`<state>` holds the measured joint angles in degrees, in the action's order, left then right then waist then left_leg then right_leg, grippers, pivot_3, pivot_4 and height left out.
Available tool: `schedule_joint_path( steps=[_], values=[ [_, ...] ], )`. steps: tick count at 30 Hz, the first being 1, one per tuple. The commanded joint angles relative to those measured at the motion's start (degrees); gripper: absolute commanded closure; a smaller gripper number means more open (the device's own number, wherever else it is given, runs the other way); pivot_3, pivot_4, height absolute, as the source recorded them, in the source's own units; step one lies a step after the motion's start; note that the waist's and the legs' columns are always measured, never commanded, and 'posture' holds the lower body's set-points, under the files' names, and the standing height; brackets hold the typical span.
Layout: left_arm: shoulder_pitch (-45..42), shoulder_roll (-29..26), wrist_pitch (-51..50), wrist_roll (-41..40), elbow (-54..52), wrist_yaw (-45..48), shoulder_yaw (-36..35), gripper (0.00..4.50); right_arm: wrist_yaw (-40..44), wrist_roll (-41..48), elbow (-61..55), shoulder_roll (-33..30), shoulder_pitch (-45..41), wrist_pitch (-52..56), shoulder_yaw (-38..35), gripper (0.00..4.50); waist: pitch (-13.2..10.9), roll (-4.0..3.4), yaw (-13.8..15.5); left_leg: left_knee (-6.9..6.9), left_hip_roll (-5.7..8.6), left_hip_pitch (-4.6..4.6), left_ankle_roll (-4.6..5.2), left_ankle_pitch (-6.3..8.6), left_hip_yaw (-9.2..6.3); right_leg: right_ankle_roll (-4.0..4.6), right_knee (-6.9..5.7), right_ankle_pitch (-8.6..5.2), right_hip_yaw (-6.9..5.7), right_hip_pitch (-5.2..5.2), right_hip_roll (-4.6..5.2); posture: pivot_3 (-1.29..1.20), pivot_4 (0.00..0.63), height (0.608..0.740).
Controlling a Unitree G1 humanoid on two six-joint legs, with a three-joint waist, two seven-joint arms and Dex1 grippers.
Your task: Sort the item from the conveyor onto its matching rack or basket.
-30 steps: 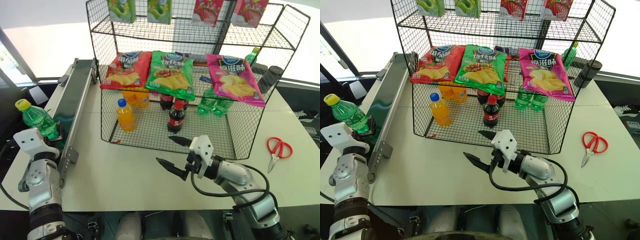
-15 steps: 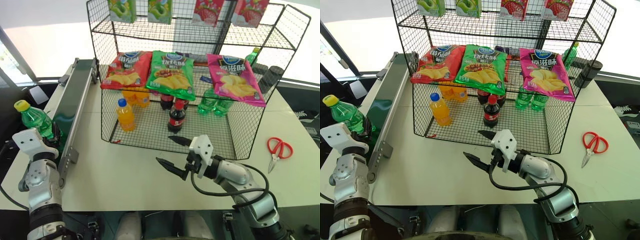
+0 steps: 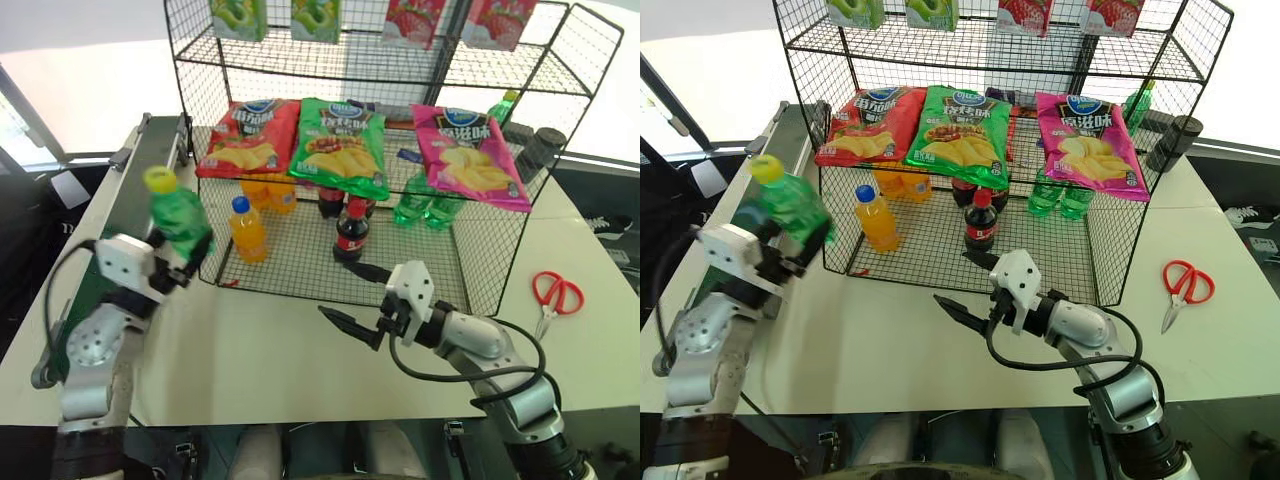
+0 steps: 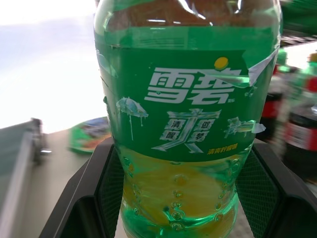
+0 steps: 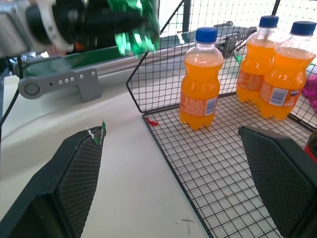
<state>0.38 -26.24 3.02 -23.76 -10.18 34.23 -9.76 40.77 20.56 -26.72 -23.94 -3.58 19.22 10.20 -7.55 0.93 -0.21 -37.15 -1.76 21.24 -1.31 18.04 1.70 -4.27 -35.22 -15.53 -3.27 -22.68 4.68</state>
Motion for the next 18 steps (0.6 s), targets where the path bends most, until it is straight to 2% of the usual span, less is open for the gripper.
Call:
schedule_joint_path(
  steps=[1,8,18],
  values=[
    [-1.63,-1.38,-0.31,-0.54,-4.84,6.36,4.99,1.86,-0.02,2.14,-1.86,0.72,-1.74,-0.14,-1.31,0.0,-0.01,-0.02,-0.29,-0.01,0.0,0.0,0.0,0.0,0.0,0.01,-0.02,0.0,0.0,0.0,-0.01,0.0,0.15,0.74],
    [-12.26,2.66,-0.39,1.38,3.79,18.38,17.89,1.86,-1.56,2.77,-2.54,1.85,-2.84,1.43,-0.52,0.0,-0.06,-0.11,-0.13,-0.11,0.08,0.01,0.03,-0.01,-0.01,-0.04,-0.04,0.02,-0.04,0.06,-0.12,0.0,0.15,0.74],
    [-20.26,6.18,4.95,3.49,14.5,28.61,22.17,1.86,-4.92,2.48,-5.25,1.76,-0.35,1.96,-1.13,0.0,-0.06,-0.13,-0.26,-0.18,-0.02,-0.01,0.05,-0.01,-0.08,-0.06,-0.07,0.02,-0.01,0.07,-0.79,0.0,0.15,0.74]
  ],
)
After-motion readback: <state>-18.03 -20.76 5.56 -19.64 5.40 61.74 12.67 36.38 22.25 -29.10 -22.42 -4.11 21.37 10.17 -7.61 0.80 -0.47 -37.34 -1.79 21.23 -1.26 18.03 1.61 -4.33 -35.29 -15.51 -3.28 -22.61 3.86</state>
